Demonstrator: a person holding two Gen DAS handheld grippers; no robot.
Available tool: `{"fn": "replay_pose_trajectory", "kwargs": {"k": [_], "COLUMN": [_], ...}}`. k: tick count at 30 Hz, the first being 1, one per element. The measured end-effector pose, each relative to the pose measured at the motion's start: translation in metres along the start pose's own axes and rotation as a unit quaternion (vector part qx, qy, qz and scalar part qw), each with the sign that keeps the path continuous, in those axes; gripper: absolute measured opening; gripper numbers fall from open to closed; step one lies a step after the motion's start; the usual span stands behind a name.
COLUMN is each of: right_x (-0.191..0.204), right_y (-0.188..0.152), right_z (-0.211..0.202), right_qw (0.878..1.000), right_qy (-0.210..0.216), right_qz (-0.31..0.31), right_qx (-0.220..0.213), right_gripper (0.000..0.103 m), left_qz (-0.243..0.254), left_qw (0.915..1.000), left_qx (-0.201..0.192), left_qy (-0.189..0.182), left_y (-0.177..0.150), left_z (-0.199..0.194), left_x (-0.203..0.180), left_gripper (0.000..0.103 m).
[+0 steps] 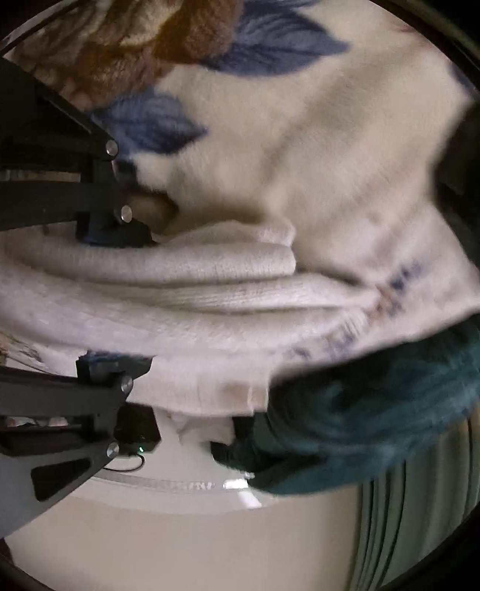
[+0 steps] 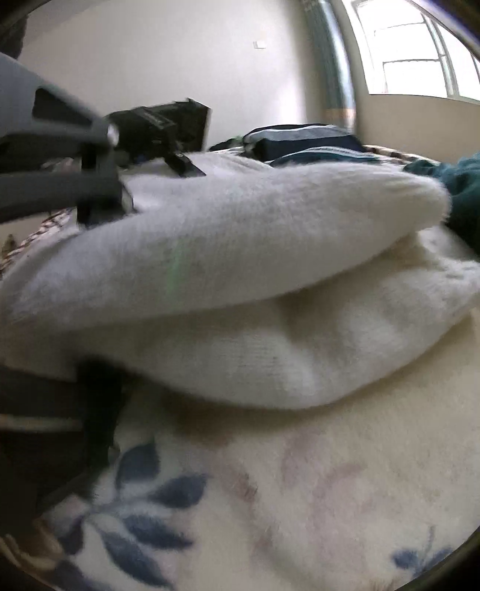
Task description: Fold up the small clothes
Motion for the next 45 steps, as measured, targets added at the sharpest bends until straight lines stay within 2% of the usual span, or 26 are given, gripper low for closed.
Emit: {"fn": "replay_pose_trajectory", "kwargs": {"k": [3, 6, 11, 16, 19, 24, 26, 30, 33, 37, 39, 40, 42, 43, 44, 45], "right_x": [0.009, 0.036, 0.101, 0.191, 0.248, 0.35, 0.388, 0.429, 0.437, 0.405, 0.385, 0.379, 0.376, 0.374, 0.373, 0.37], "right_y": [-0.008, -0.017, -0.026, -0.019, -0.002, 0.051, 0.081, 0.135, 0.165, 0.184, 0.179, 0.177, 0.181, 0.179, 0.178, 0.181], "right_z": [-0.011, -0.019, -0.033, -0.03, -0.015, 0.042, 0.075, 0.133, 0.18, 0.241, 0.252, 0.257, 0.262, 0.26, 0.256, 0.254], "right_qw": [1.0, 0.998, 0.996, 0.99, 0.987, 0.982, 0.981, 0.98, 0.981, 0.988, 0.989, 0.989, 0.988, 0.987, 0.983, 0.979], "right_qy": [-0.001, 0.002, 0.017, 0.039, 0.046, 0.063, 0.074, 0.084, 0.067, 0.02, -0.014, -0.032, -0.053, -0.066, -0.096, -0.121], "right_qz": [-0.001, -0.018, -0.058, -0.097, -0.113, -0.128, -0.123, -0.117, -0.117, -0.094, -0.093, -0.097, -0.092, -0.087, -0.092, -0.096], "right_qx": [-0.03, -0.052, -0.069, -0.089, -0.102, -0.125, -0.131, -0.14, -0.139, -0.117, -0.11, -0.109, -0.112, -0.117, -0.126, -0.132], "right_gripper": [0.037, 0.035, 0.034, 0.034, 0.034, 0.034, 0.034, 0.034, 0.034, 0.034, 0.034, 0.037, 0.043, 0.047, 0.054, 0.055], "left_qz": [0.008, 0.031, 0.049, 0.068, 0.091, 0.12, 0.135, 0.134, 0.131, 0.11, 0.086, 0.076, 0.065, 0.06, 0.058, 0.061], "left_qw": [0.9997, 0.9992, 0.9973, 0.9932, 0.99, 0.9854, 0.9827, 0.9826, 0.9842, 0.9883, 0.9899, 0.9908, 0.991, 0.9908, 0.9906, 0.99], "left_qx": [-0.013, -0.018, -0.044, -0.081, -0.095, -0.117, -0.126, -0.128, -0.118, -0.073, -0.063, -0.063, -0.071, -0.07, -0.07, -0.069], "left_qy": [-0.019, -0.017, -0.032, -0.05, -0.049, -0.029, -0.017, -0.01, 0.015, 0.076, 0.094, 0.093, 0.094, 0.1, 0.102, 0.107], "left_y": [0.002, 0.006, 0.027, 0.072, 0.116, 0.209, 0.25, 0.318, 0.343, 0.352, 0.347, 0.343, 0.338, 0.334, 0.332, 0.329], "left_z": [-0.013, -0.031, -0.08, -0.156, -0.209, -0.279, -0.298, -0.307, -0.296, -0.266, -0.26, -0.26, -0.266, -0.268, -0.269, -0.268], "left_x": [-0.026, -0.049, -0.076, -0.094, -0.098, -0.093, -0.092, -0.069, -0.034, 0.034, 0.06, 0.068, 0.076, 0.08, 0.081, 0.082], "left_gripper": [0.034, 0.034, 0.034, 0.034, 0.034, 0.034, 0.034, 0.034, 0.034, 0.034, 0.038, 0.039, 0.049, 0.05, 0.051, 0.051]}}
Point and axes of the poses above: each gripper's, at about its wrist camera, not at the fingertips, and z roughly the way its jaws point, x to its left, y to its top, the point moved 9 cm from there along z, roughly the way its jaws point, and after that the axes turned 4 degrees about y, right-handed, at the moved point
